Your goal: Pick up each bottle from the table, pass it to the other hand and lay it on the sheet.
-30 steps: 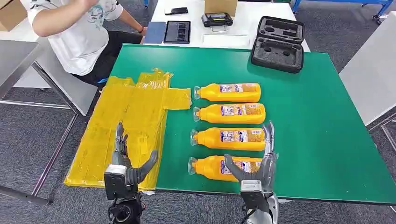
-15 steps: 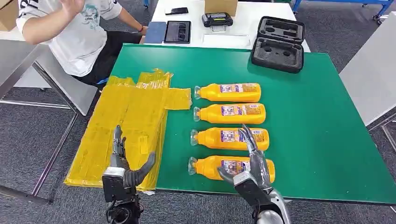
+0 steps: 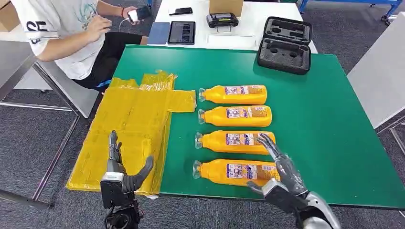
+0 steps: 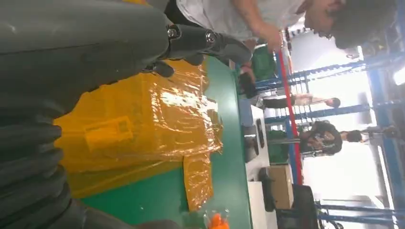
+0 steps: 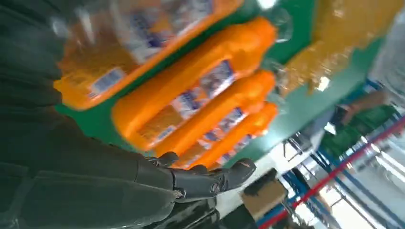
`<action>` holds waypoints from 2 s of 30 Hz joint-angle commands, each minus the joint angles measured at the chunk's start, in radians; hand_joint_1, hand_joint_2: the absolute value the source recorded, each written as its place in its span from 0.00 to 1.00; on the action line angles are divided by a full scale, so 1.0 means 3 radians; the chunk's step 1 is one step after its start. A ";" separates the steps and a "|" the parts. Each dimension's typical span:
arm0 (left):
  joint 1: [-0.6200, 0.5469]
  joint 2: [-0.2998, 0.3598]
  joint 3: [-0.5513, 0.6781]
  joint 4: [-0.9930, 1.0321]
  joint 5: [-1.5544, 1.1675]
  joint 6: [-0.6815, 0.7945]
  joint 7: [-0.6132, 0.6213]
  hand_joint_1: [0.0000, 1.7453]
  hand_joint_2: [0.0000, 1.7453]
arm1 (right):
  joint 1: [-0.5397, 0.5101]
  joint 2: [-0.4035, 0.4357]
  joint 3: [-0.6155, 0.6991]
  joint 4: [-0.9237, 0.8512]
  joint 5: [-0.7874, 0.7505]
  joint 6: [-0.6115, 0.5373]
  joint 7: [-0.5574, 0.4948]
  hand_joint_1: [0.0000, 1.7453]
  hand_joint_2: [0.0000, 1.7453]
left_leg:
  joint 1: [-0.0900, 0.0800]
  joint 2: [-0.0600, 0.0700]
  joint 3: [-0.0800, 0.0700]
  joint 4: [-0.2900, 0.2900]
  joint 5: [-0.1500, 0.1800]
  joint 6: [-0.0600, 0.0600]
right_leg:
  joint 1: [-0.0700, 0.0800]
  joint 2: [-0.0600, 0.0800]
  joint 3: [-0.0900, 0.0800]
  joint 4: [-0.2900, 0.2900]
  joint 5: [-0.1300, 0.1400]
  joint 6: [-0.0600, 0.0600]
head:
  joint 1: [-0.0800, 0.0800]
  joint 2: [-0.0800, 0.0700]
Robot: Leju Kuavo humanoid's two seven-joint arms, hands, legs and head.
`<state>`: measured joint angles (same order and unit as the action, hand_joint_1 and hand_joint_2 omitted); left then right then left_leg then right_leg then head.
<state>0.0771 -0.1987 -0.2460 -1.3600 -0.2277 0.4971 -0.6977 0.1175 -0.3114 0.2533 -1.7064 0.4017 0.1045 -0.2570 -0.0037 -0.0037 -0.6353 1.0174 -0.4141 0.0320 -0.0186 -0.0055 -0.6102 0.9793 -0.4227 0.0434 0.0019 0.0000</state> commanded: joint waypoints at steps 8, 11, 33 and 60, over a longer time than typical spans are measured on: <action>0.0012 0.0124 0.0031 0.0074 0.0051 0.0006 -0.0001 0.00 1.00 | 0.0188 -0.0911 0.0190 -0.0278 -0.0263 0.0097 0.0401 0.00 1.00 | 0.0000 0.0000 0.0014 -0.0003 -0.0009 0.0000 | 0.0003 0.0001 0.0014 -0.0003 -0.0008 0.0001 | 0.0000 0.0000; 0.0005 0.0118 0.0012 0.0089 0.0049 -0.0005 -0.0001 0.00 1.00 | 0.0190 -0.0836 0.0257 -0.0187 -0.0213 0.0051 0.0455 0.00 1.00 | 0.0002 0.0003 0.0017 -0.0005 -0.0009 0.0000 | 0.0004 0.0004 0.0017 -0.0006 -0.0009 0.0002 | 0.0000 0.0000; -0.0042 0.0096 -0.0056 0.0125 0.0049 0.0004 0.0046 0.00 1.00 | -0.0611 -0.0452 0.0509 0.0842 -0.0155 0.0196 0.0402 0.00 1.00 | 0.0004 0.0008 0.0024 -0.0006 -0.0006 0.0002 | 0.0006 0.0007 0.0025 -0.0009 -0.0007 0.0001 | -0.0001 0.0000; 0.0016 0.0098 -0.0056 0.0046 0.0138 0.0072 0.0022 0.00 1.00 | -0.0523 -0.0431 0.0618 0.0836 -0.0057 0.0188 0.0407 0.00 1.00 | 0.0002 0.0008 0.0019 -0.0005 -0.0009 0.0002 | 0.0002 0.0008 0.0019 -0.0006 -0.0008 0.0003 | -0.0001 0.0000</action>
<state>0.0946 -0.1862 -0.2502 -1.3745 -0.1930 0.5154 -0.6962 -0.0013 -0.4791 0.4051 -1.5301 0.3769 0.1591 -0.1347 -0.0041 -0.0032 -0.6345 1.0174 -0.4154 0.0342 -0.0191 -0.0051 -0.6092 0.9796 -0.4245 0.0461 0.0015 0.0000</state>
